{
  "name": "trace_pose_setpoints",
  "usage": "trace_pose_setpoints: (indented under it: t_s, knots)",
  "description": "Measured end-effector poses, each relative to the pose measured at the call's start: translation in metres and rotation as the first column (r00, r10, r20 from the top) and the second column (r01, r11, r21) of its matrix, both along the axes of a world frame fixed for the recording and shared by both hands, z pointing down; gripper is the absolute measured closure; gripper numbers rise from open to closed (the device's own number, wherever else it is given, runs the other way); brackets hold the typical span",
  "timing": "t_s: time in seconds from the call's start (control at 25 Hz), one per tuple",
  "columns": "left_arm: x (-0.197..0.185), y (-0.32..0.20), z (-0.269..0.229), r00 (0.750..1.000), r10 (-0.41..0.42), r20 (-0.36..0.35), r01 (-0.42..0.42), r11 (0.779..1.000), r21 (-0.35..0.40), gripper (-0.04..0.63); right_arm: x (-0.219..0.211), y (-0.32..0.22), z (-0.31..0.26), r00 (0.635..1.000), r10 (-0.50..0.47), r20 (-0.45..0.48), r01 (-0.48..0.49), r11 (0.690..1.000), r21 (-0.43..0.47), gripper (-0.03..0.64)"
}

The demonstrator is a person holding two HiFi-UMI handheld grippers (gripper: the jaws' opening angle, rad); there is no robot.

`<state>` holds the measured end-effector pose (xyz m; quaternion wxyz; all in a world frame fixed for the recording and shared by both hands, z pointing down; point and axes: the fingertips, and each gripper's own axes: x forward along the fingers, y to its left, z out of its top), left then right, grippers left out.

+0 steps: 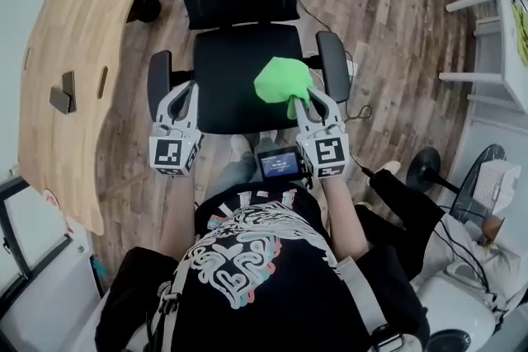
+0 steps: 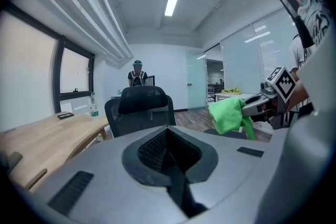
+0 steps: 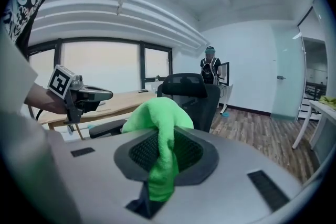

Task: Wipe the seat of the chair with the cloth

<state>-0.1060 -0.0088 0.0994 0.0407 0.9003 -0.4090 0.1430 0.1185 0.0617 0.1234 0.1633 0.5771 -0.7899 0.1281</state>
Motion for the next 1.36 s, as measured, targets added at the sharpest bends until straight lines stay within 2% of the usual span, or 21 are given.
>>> trace_pose_setpoints:
  t_s: [0.24,0.4,0.64,1.0,1.36]
  knots:
    - [-0.004,0.006,-0.034,0.998,-0.037,-0.048,0.039,0.998,0.04,0.594,0.005,0.008,-0.022,0.999,0.034,0.016,-0.035,0.999,0.019,0.56]
    - [0.0,0.008,-0.044,0.999,-0.022,-0.043,0.025,0.998,0.055,0.594,0.007,0.011,-0.024,0.998,0.055,0.005,-0.055,0.998,0.002,0.56]
    - [0.002,0.006,-0.06,0.999,-0.011,-0.048,0.015,0.996,0.085,0.594,0.004,0.01,-0.04,0.998,0.059,0.016,-0.06,0.998,0.032,0.56]
    - [0.0,0.015,-0.065,0.998,-0.003,-0.067,0.009,0.996,0.088,0.594,-0.007,0.02,-0.043,0.998,0.055,0.026,-0.055,0.998,0.031,0.56]
    - [0.009,0.013,-0.058,0.998,0.024,-0.057,-0.019,0.996,0.083,0.594,-0.011,0.014,-0.049,0.999,0.02,0.048,-0.023,0.998,0.063,0.56]
